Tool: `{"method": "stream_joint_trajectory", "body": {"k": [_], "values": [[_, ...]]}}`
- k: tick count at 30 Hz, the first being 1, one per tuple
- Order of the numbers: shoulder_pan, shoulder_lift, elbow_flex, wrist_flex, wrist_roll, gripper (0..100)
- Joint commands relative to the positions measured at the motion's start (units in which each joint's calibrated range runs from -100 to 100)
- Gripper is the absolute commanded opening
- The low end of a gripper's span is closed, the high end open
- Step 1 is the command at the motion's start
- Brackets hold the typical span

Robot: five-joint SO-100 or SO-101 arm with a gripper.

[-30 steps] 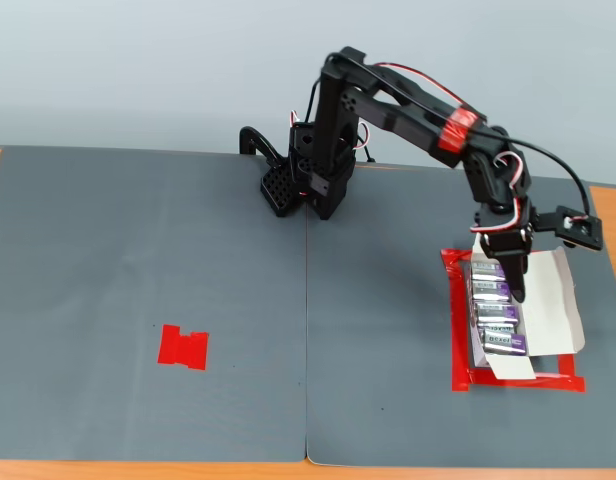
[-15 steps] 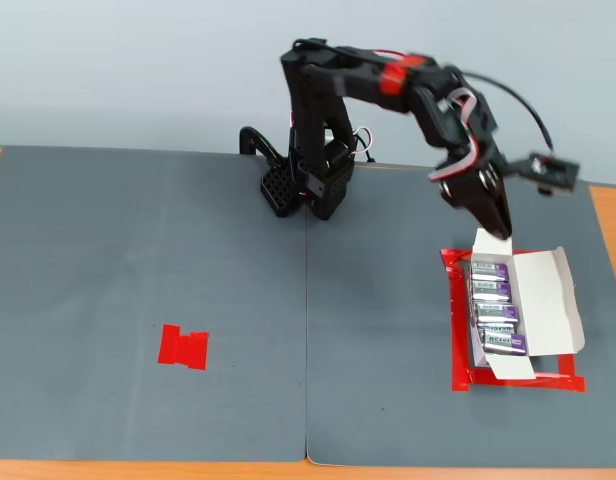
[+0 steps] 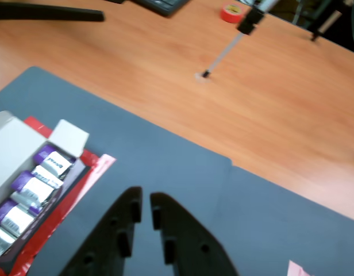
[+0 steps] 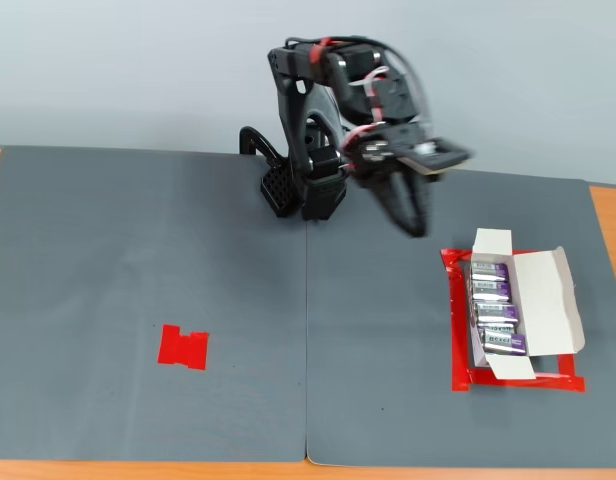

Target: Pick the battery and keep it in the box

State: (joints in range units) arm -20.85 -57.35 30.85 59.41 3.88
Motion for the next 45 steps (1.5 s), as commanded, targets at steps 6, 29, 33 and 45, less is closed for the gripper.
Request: {"method": "stream_joint_trajectory", "body": {"k": [6, 29, 33, 45], "values": [[9.25, -16.11, 17.86, -0.99, -0.37, 2], [17.46, -42.23, 58.57, -0.99, 0.10, 2], [17.01, -42.31, 64.45, -2.73, 0.10, 2], [15.60, -42.31, 68.70, -6.55, 0.15, 2]]}}
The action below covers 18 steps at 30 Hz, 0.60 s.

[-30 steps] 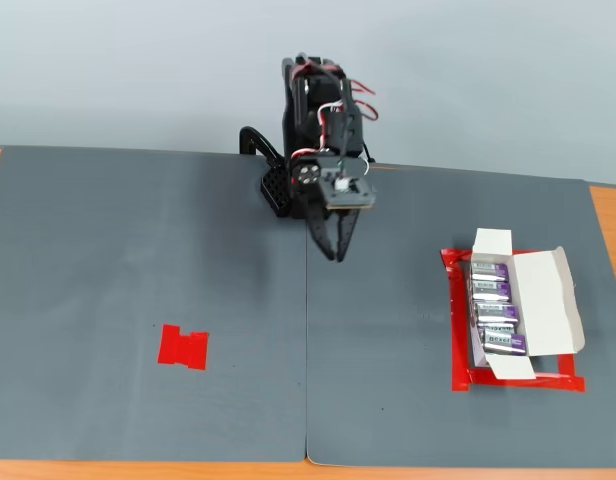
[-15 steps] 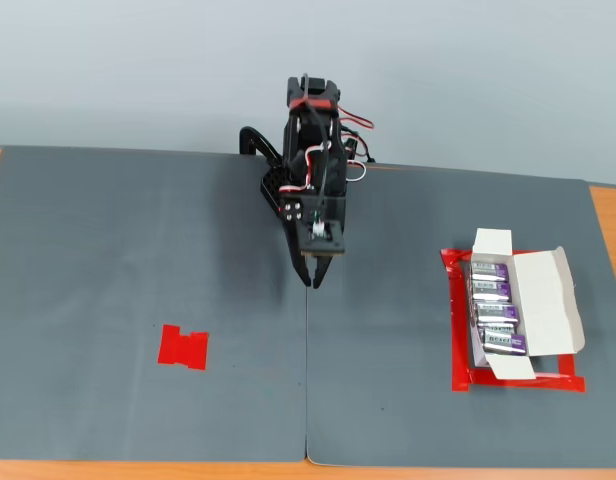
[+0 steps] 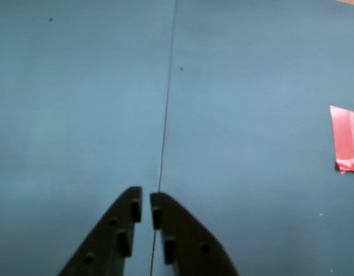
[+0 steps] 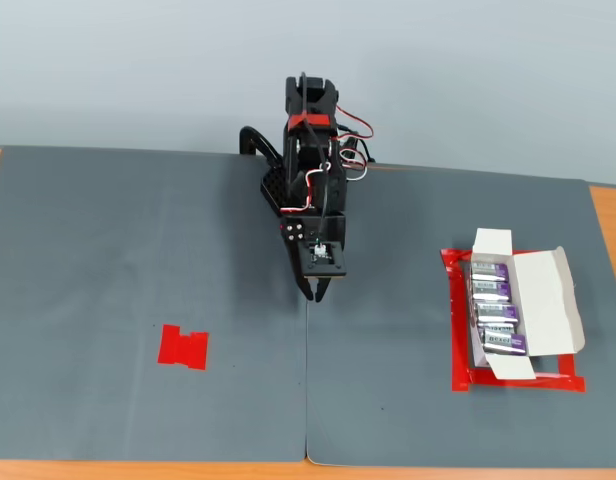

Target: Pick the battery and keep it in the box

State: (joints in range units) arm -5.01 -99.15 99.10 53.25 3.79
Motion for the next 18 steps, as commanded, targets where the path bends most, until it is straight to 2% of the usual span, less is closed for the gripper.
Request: {"method": "stream_joint_trajectory", "body": {"k": [1, 9, 18], "values": [[-0.25, -0.51, 0.36, -0.39, 0.20, 2], [-0.25, -0.51, -2.36, 9.16, -0.16, 2], [-0.25, -0.51, -4.44, 15.32, -0.58, 2]]}}
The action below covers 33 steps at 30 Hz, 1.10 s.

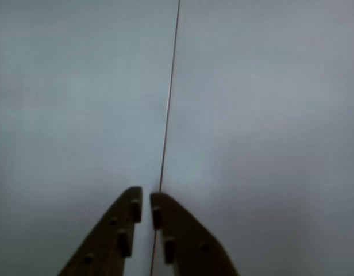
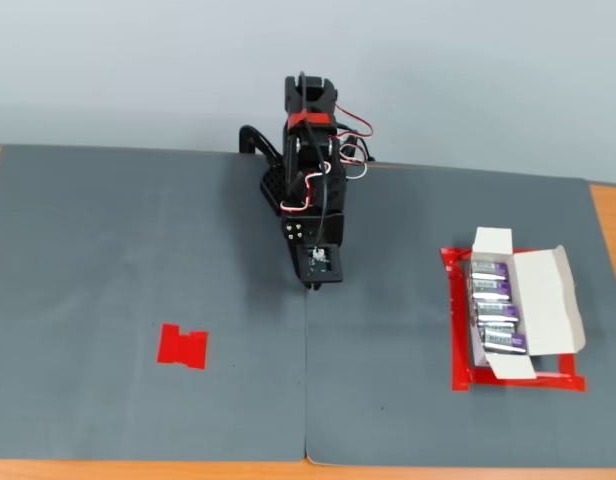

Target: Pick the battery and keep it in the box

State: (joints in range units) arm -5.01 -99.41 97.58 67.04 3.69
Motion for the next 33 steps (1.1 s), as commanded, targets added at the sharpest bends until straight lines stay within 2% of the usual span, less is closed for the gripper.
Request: {"method": "stream_joint_trajectory", "body": {"k": [1, 4, 33], "values": [[-0.25, -0.26, -3.36, 3.01, -1.11, 2], [0.12, -0.26, -4.27, 6.40, -2.57, 2], [0.20, 0.00, -4.54, 6.40, -2.31, 2]]}}
